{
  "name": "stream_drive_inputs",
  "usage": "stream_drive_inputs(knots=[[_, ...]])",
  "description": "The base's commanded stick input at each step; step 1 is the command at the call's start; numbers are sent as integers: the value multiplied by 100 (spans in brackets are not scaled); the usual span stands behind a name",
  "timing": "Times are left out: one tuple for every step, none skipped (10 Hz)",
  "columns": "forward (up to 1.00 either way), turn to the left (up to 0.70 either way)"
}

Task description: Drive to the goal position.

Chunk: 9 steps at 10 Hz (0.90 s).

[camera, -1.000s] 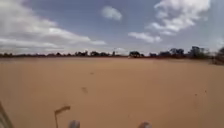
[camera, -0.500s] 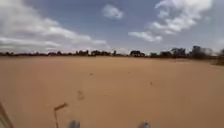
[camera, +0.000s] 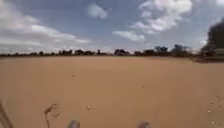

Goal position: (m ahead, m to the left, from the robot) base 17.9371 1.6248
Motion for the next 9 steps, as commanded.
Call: stream_drive_inputs(knots=[[70,0],[70,0],[70,0],[70,0],[70,0],[70,0],[70,0],[70,0],[70,0]])
